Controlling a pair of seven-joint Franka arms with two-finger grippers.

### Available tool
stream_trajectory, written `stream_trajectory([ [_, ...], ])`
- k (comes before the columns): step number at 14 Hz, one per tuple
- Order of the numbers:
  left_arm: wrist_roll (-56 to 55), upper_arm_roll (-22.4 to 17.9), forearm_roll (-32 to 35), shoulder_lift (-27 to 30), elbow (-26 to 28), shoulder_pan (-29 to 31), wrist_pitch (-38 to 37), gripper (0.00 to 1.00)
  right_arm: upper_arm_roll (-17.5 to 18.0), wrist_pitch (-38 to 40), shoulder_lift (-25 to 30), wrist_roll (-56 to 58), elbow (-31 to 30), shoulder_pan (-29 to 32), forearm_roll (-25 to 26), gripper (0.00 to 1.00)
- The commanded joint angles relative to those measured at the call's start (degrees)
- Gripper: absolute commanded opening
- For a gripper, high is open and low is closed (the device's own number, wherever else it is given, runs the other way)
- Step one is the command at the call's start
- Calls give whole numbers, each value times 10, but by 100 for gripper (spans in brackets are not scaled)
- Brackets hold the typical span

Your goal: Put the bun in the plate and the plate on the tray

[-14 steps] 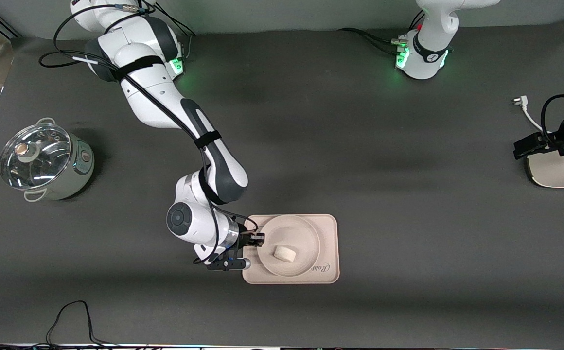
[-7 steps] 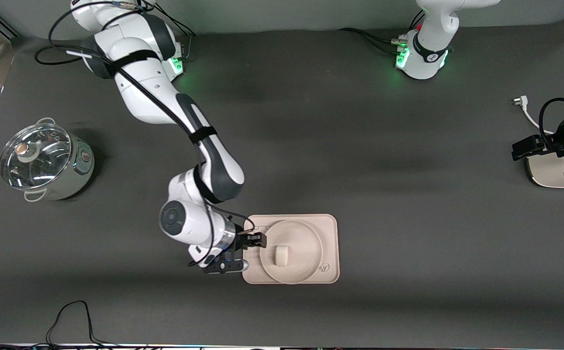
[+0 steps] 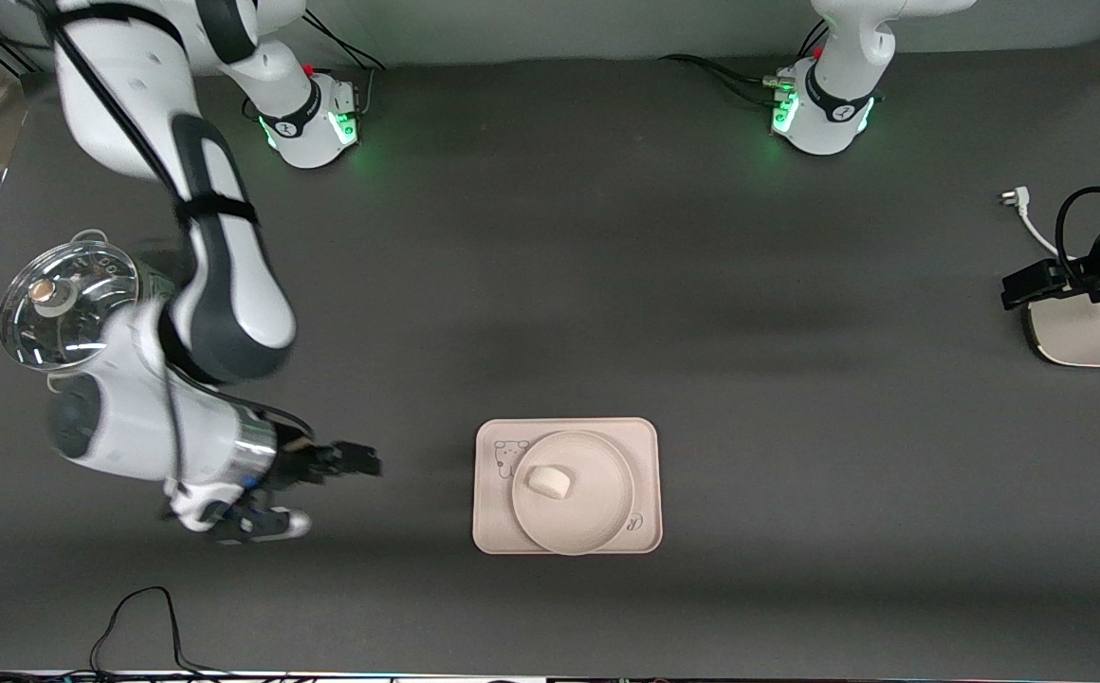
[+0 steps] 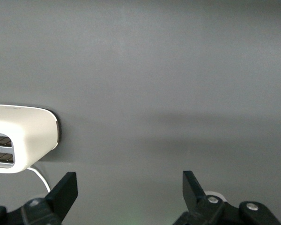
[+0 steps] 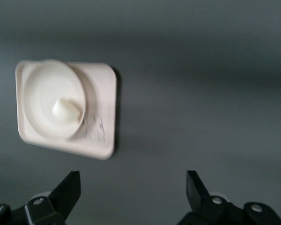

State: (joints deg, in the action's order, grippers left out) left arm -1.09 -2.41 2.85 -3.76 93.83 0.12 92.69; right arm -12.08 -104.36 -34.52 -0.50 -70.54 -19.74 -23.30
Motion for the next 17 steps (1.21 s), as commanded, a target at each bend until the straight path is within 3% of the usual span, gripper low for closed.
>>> stream_trajectory([
  [1,8,-6,-7,2,-11,-3,-10,100,-43,71,93,7,-54,-17,26,100],
  [5,4,-1,-19,16,-12,0,-12,100,-56,164,205,-58,-78,-22,119,100],
  [8,0,11,-22,23,-7,2,-8,100,-55,166,296,-71,-142,-42,182,100],
  [10,-2,38,-27,40,5,19,-13,100,-47,166,341,-71,-189,-26,189,100],
  [12,-3,55,-28,58,22,36,-12,100,63,153,390,-71,-259,92,193,100],
  [15,-3,56,-31,63,30,35,-10,100,86,104,443,-71,-341,130,217,100],
  [17,-3,56,-32,63,29,33,-9,100,116,103,456,-69,-353,153,219,100],
])
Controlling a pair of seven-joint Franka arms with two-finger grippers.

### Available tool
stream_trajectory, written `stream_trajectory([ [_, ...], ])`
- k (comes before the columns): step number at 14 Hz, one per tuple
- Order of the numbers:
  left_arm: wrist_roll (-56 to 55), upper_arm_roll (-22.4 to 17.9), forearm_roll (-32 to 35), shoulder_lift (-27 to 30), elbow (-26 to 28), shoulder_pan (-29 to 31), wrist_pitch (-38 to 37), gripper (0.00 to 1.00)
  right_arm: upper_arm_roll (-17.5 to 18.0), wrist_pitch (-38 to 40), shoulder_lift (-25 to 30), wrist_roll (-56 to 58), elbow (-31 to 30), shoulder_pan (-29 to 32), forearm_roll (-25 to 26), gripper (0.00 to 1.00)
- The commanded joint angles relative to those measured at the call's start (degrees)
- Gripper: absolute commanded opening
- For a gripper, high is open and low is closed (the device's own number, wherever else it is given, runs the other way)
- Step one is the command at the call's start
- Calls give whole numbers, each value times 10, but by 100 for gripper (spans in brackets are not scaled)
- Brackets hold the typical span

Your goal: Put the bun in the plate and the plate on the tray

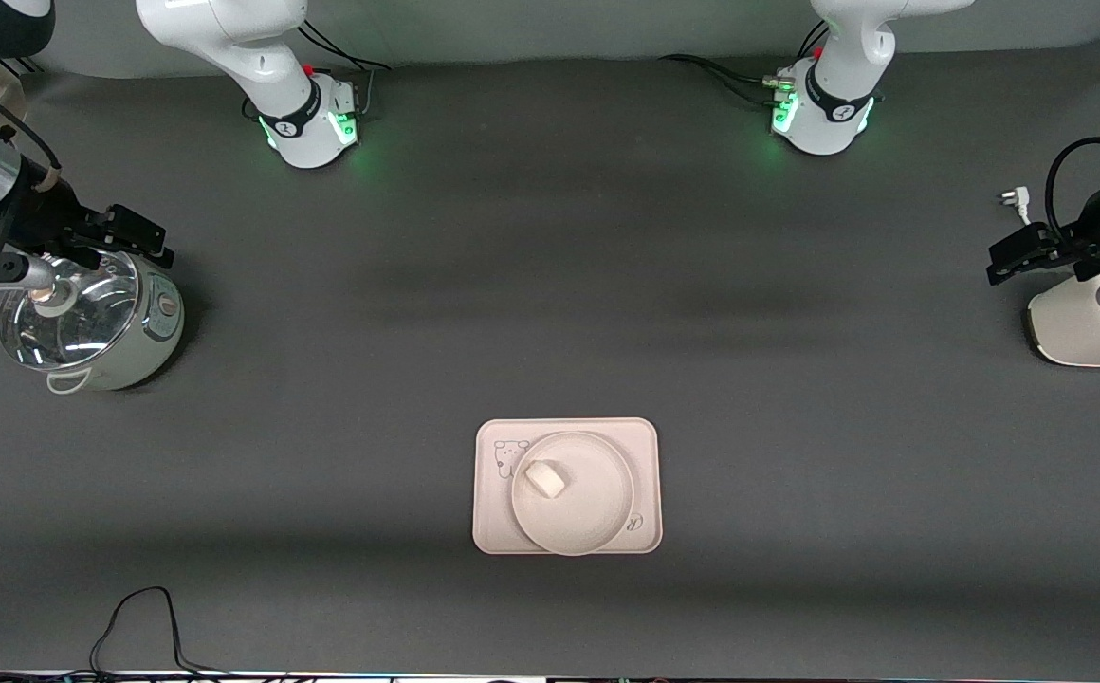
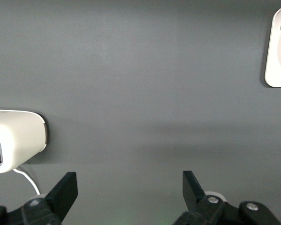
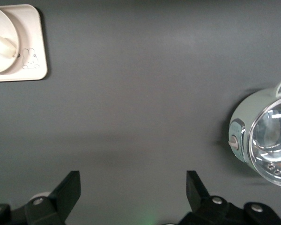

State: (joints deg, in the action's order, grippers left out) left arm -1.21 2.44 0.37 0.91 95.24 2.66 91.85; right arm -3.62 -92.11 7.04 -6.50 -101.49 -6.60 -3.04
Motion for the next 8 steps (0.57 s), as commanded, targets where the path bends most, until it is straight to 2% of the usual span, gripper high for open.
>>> stream_trajectory([
  [1,-2,7,-8,15,15,6,1,100,33,-19,39,-10,-42,20,18,100],
  [8,2,5,-8,15,14,3,3,100,30,-13,21,-11,-42,19,21,100],
])
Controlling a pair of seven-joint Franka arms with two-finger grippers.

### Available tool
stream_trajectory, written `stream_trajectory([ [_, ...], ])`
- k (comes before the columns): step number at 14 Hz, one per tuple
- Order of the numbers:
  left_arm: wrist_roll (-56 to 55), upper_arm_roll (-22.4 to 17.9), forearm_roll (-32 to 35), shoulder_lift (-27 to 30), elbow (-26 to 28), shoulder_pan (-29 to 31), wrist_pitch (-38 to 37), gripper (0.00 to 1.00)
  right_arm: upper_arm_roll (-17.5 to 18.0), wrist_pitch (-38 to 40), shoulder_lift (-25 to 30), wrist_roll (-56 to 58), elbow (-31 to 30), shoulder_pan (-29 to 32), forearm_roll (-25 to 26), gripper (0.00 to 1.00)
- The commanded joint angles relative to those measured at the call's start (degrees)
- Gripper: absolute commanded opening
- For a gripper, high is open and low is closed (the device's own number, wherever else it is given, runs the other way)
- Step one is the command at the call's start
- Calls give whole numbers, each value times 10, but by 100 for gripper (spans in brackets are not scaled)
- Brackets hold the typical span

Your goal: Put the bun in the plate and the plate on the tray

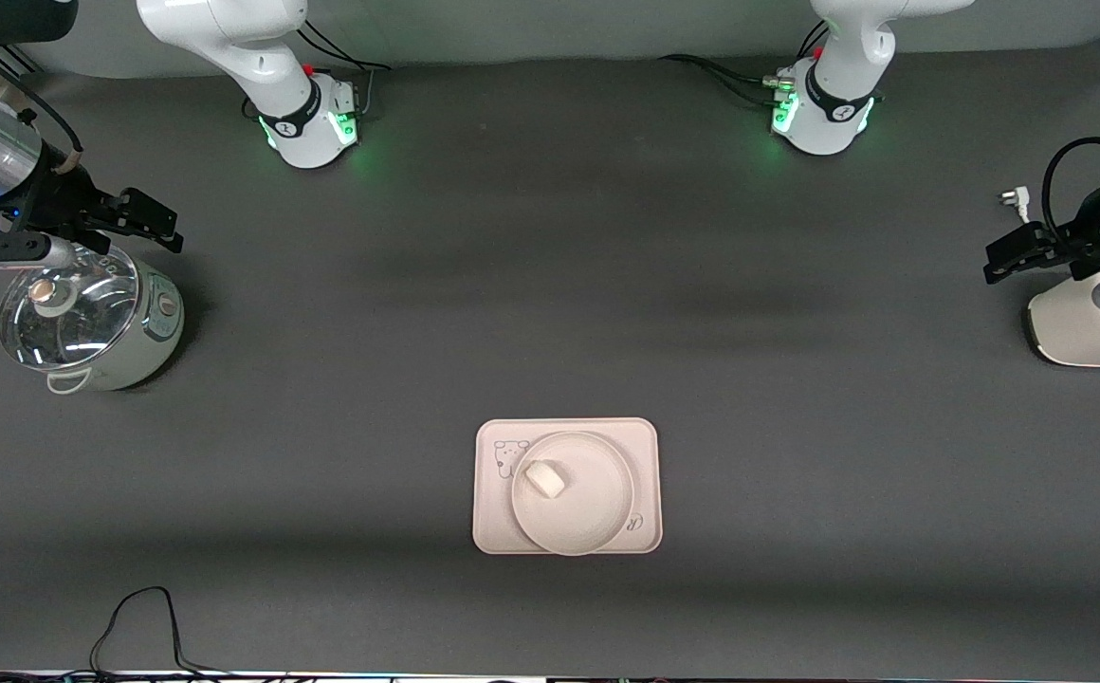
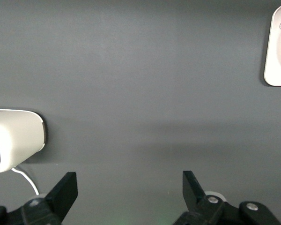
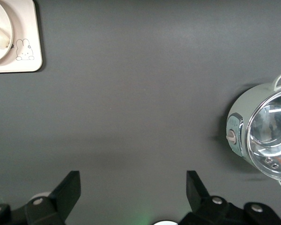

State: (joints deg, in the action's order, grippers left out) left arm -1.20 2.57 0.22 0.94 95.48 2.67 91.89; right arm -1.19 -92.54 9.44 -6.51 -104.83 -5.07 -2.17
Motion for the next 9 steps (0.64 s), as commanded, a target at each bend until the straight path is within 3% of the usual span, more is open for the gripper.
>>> stream_trajectory([
  [1,2,3,-7,14,12,3,3,100,6,-11,-4,-11,-8,4,12,100],
  [9,2,3,-6,13,10,3,3,100,8,7,-3,-11,-8,-2,12,100],
])
